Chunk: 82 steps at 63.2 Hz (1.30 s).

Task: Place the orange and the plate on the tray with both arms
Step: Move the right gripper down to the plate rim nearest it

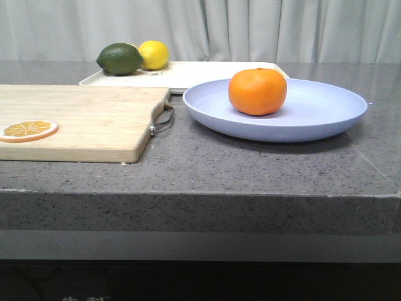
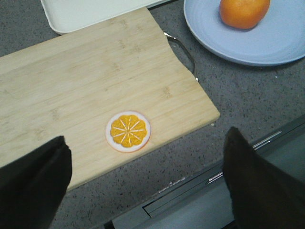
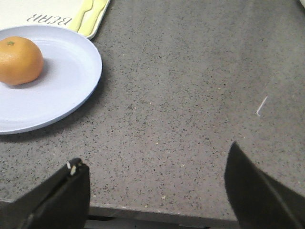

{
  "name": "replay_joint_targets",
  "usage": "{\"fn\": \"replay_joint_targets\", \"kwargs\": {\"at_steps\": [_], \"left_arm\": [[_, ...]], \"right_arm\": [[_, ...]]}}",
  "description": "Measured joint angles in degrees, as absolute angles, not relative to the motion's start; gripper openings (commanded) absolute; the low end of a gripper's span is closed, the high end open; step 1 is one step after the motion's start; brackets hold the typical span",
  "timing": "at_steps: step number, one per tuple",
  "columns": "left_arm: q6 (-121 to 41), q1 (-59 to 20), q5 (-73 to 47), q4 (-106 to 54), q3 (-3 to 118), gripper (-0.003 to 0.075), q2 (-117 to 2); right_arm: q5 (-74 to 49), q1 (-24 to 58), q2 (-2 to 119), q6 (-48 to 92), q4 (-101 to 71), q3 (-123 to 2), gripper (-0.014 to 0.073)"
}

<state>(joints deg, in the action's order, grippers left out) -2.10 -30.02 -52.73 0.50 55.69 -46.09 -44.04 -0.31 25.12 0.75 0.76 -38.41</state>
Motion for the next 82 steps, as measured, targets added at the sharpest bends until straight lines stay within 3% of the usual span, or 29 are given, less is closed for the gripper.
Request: {"fn": "replay_joint_targets", "kwargs": {"at_steps": [22,61,75,82], "left_arm": [[-2.10,-29.89,-52.73,0.50,51.90,0.0622,-38.22],[-2.10,-29.89,-52.73,0.81,51.82,0.0622,-37.99],[-2.10,-29.89,-51.44,0.95,51.82,0.0622,-37.99],[-2.10,-29.89,-50.98,0.95,51.82,0.0622,-37.99]], "right_arm": [[-52.22,-0.31,32.57,0.75,-1.20,-44.90,0.0589],[-63.39,-0.31,65.95,7.79,-18.99,-68.30,0.0586],[-63.50,-0.31,75.77,9.69,-21.75,-73.22,0.0423],[-63.39,-0.31,80.20,9.82,-22.11,-75.14,0.0405]]}}
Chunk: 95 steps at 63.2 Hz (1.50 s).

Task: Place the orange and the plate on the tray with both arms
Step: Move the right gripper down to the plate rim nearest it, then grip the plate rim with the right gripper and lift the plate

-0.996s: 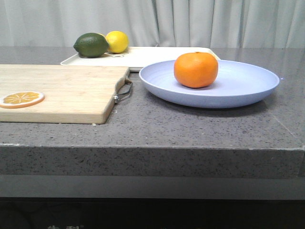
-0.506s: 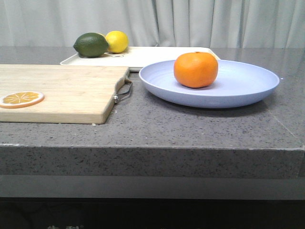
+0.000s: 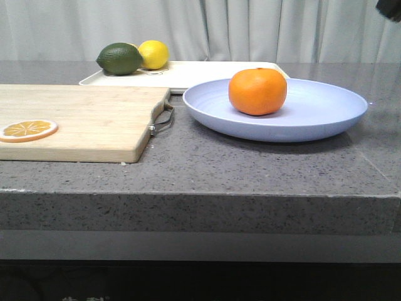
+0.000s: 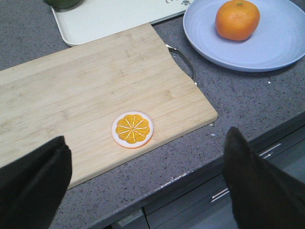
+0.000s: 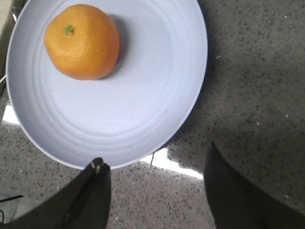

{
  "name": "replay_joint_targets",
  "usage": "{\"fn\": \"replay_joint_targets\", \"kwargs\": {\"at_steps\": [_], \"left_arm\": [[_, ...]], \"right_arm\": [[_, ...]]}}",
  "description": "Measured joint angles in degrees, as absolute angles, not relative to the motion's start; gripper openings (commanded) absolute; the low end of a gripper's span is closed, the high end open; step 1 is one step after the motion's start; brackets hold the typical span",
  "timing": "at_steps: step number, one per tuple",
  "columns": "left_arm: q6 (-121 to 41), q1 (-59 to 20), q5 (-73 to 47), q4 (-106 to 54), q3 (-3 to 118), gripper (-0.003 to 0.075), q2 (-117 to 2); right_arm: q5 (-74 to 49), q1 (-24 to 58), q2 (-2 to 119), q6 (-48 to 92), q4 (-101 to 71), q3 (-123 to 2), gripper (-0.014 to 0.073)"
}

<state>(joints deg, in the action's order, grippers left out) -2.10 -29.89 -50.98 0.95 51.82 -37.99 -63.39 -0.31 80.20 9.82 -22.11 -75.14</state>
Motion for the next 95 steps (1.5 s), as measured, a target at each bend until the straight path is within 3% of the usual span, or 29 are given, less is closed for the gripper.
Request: {"fn": "replay_joint_targets", "kwargs": {"at_steps": [57,82,95], "left_arm": [[-2.10,-29.89,-49.02,1.55,51.82,0.0622,-37.99],[-2.10,-29.89,-48.91,1.75,51.82,0.0622,-37.99],[-2.10,-29.89,-48.91,1.82,51.82,0.0622,-37.99]], "right_arm": [[-54.77,-0.31,99.86,11.84,-26.09,-79.07,0.0393],[-55.82,-0.31,101.85,11.84,-26.45,-79.09,0.0038],[-55.71,-0.31,101.85,11.26,-28.18,-79.40,-0.0051]]}}
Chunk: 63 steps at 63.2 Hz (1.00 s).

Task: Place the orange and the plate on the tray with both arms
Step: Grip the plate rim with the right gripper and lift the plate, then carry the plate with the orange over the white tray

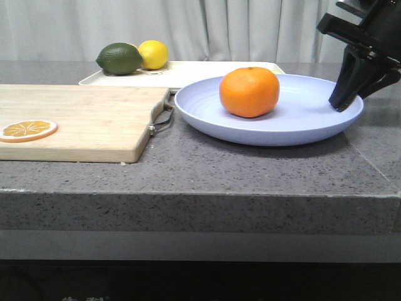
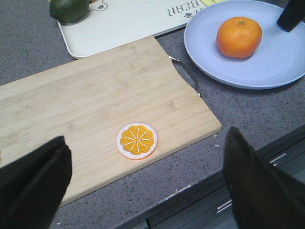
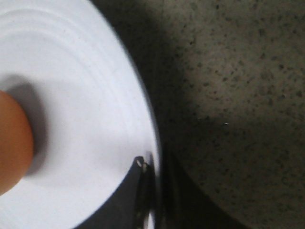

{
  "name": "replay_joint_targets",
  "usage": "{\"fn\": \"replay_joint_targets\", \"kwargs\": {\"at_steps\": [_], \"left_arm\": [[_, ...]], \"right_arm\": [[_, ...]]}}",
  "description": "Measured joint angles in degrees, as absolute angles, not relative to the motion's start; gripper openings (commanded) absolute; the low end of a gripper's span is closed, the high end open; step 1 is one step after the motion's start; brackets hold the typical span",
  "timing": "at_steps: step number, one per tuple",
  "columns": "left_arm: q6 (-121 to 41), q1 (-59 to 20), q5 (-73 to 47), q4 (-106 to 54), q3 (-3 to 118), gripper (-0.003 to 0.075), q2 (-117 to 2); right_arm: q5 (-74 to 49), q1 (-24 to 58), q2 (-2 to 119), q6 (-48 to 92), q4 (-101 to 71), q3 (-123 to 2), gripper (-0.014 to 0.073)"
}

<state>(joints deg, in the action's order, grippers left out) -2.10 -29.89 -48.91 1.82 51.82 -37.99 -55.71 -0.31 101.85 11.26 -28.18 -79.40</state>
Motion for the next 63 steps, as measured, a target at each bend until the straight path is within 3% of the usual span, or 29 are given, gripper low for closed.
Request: {"fn": "replay_joint_targets", "kwargs": {"at_steps": [28,63], "left_arm": [[-2.10,-29.89,-48.91,1.98,51.82,0.0622,-37.99],[-2.10,-29.89,-48.91,1.98,51.82,0.0621,-37.99]], "right_arm": [[-56.97,-0.31,99.50,11.26,-28.34,-79.56,-0.0064],[-68.98,-0.31,93.67,11.99,-34.79,-81.79,-0.0064]]}}
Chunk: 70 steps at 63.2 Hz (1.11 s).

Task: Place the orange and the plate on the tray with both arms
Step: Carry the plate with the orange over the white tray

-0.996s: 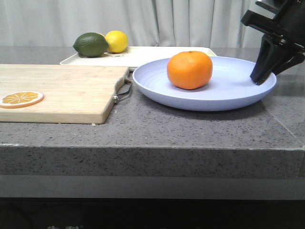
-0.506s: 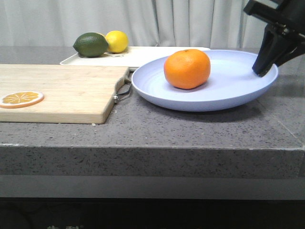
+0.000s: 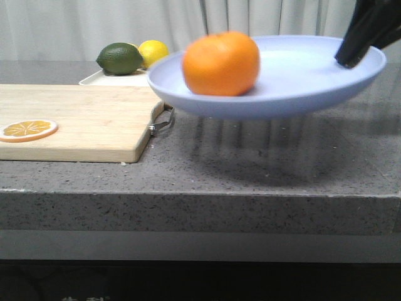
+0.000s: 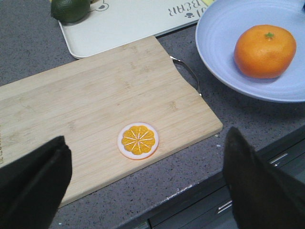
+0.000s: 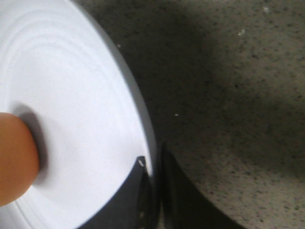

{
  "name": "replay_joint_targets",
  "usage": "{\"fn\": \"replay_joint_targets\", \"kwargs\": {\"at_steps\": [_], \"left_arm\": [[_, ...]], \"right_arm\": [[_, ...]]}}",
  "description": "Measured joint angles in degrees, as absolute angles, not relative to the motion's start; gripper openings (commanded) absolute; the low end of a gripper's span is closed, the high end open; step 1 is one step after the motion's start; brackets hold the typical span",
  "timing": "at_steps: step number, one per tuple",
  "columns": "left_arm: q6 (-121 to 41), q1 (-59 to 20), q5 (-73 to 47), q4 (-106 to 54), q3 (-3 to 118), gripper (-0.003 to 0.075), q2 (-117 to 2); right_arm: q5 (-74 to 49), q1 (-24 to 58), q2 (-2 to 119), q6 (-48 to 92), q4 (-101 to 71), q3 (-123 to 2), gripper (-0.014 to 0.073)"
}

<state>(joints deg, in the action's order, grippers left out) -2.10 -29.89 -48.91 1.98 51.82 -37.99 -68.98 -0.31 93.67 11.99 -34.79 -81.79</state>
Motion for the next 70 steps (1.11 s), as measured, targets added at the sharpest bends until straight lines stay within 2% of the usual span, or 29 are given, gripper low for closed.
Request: {"fn": "replay_joint_targets", "kwargs": {"at_steps": [25,56,70], "left_arm": [[-2.10,-29.89,-48.82,1.98,51.82,0.0622,-37.99],[-2.10,-29.89,-48.82,1.98,51.82,0.0622,-37.99],[-2.10,-29.89,-48.82,1.98,51.82,0.0622,-37.99]], "right_arm": [[-70.81,1.27,99.05,6.21,-38.05,-95.07,-0.0064],[-71.41,3.30,124.32,-3.15,-38.41,-127.96,-0.0064],[-71.41,3.30,133.99,-7.38,-38.41,-138.53,-0.0064]]}}
